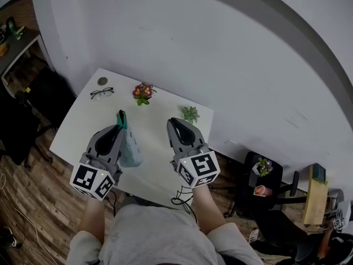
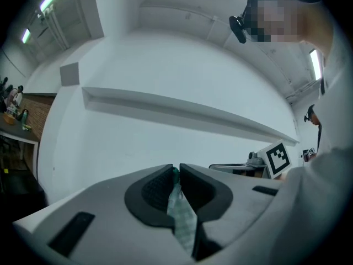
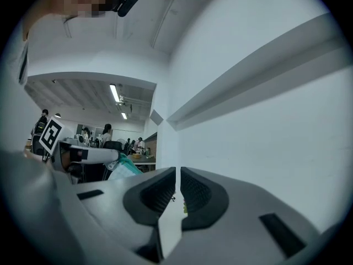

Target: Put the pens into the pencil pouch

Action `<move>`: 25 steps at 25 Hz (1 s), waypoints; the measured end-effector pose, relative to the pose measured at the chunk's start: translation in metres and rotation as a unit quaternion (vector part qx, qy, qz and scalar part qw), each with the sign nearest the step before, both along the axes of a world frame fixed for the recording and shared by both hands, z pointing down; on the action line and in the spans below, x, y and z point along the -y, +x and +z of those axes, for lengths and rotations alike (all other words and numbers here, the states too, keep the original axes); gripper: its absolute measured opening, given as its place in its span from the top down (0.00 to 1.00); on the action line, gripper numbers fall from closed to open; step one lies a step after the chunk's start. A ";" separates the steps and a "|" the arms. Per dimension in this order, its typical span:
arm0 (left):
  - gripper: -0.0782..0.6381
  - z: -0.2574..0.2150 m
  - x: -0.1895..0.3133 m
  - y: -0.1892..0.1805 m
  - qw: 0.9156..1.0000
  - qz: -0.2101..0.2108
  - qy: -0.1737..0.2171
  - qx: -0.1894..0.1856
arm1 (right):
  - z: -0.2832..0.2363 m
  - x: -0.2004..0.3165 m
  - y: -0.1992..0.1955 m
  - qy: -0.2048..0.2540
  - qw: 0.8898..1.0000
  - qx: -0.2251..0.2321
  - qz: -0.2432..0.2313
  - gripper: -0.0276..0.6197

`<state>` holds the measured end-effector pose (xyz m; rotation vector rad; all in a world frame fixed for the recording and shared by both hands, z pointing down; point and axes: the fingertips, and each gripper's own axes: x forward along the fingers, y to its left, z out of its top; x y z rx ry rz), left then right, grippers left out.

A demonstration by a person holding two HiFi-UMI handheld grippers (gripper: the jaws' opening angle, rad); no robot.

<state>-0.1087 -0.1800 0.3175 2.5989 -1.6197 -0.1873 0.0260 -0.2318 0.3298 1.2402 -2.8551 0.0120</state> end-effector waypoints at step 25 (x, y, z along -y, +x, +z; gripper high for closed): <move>0.81 -0.007 -0.049 -0.003 0.995 -0.092 0.024 -0.012 | -0.001 -0.050 0.048 0.026 0.999 0.005 0.027 0.89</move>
